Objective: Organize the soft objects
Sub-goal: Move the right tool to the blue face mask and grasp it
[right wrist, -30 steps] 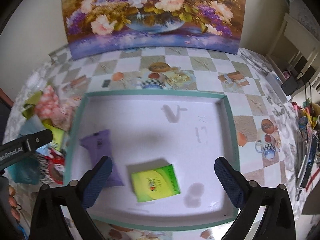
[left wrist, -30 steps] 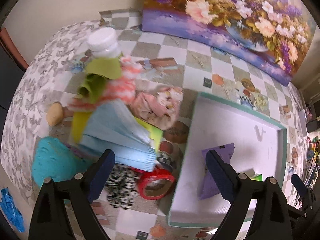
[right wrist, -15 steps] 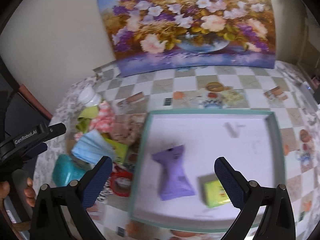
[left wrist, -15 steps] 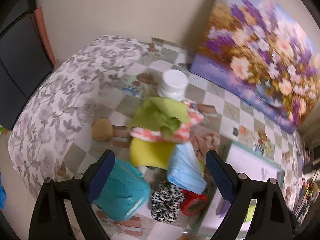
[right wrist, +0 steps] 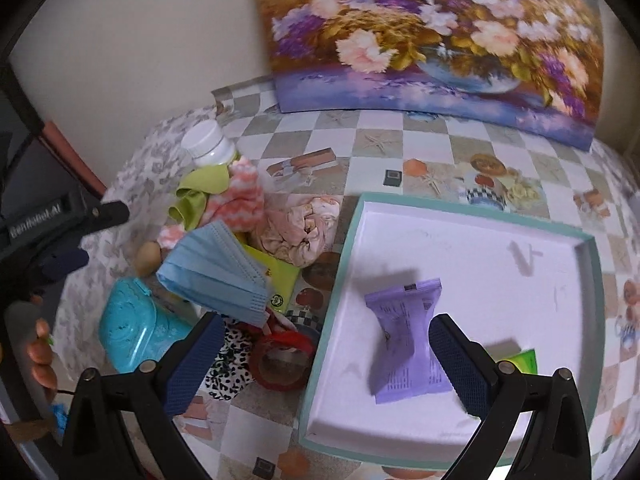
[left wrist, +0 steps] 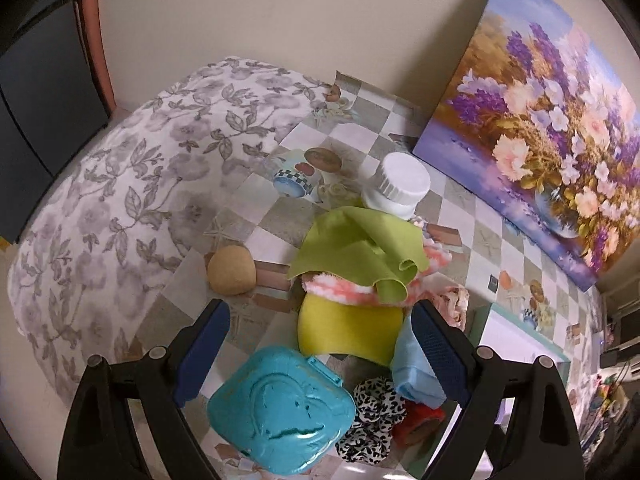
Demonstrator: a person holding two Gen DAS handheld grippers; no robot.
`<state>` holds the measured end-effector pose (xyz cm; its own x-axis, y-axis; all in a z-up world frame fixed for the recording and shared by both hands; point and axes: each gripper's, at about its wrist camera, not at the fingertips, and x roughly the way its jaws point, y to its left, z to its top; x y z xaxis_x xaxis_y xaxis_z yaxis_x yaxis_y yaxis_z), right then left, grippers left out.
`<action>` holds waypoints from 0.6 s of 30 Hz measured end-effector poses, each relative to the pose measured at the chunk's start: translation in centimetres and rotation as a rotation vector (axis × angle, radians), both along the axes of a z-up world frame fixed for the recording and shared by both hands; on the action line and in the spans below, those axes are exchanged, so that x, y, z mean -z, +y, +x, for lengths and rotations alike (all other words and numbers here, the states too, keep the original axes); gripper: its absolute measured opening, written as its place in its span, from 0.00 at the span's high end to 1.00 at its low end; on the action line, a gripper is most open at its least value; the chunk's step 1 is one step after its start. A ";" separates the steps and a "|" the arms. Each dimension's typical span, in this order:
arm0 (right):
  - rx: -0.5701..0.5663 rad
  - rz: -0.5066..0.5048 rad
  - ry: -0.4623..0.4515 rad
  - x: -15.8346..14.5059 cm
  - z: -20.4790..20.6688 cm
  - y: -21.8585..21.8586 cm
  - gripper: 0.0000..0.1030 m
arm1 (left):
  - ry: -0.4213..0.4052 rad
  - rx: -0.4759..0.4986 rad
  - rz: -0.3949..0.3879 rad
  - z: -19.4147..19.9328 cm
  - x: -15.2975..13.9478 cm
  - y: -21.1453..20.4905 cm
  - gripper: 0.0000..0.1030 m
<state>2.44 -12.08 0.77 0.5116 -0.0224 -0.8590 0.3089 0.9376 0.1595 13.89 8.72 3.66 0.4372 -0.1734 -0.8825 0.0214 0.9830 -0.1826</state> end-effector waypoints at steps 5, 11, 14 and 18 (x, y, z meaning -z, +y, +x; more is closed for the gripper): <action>-0.032 -0.005 -0.016 -0.1 1.2 1.2 0.00 | -0.034 0.004 0.009 0.6 0.0 0.4 0.10; -0.038 0.013 -0.034 0.0 2.7 2.3 0.00 | -0.073 -0.006 -0.006 1.5 0.0 1.5 0.00; -0.064 0.015 -0.013 0.5 3.5 3.1 0.00 | -0.069 -0.021 0.006 2.1 0.6 2.3 0.00; -0.121 0.012 -0.009 0.7 4.3 4.5 0.00 | -0.005 -0.015 0.023 2.8 1.7 3.1 0.00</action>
